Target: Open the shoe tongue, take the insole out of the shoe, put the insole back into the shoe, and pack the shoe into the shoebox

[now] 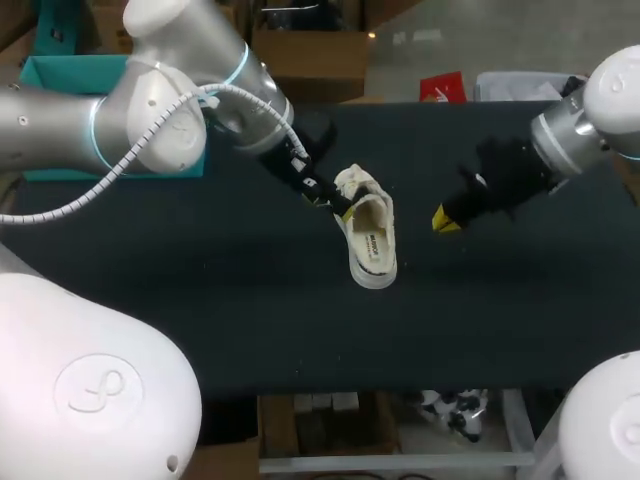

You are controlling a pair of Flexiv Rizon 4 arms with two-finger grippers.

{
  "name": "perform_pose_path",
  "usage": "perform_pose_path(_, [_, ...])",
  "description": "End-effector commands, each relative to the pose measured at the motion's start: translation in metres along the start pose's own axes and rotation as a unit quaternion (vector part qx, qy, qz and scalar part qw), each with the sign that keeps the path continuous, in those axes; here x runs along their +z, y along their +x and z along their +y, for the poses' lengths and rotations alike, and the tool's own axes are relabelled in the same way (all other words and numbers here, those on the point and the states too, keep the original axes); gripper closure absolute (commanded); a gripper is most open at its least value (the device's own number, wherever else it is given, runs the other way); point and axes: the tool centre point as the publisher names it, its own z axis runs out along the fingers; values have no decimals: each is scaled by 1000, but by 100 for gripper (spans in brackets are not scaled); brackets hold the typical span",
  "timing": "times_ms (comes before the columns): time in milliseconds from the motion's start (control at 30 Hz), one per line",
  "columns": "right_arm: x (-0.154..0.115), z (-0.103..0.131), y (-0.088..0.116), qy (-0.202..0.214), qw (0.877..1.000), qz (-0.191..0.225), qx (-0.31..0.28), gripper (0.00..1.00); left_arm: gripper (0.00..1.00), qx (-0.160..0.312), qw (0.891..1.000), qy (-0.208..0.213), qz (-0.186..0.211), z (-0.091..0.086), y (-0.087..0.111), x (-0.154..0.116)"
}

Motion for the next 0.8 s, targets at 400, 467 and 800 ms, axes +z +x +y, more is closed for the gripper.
perform_pose_path(400, [0,0,2,-39,996,-65,-57,0,0,-80,997,5,-10,-11,6,9])
perform_pose_path(467, [-4,4,1,-18,992,-83,-97,0,0,-113,993,6,-15,-10,12,13])
perform_pose_path(800, [-35,18,-12,31,976,-129,-173,0,0,-210,976,-15,-55,-4,20,26])
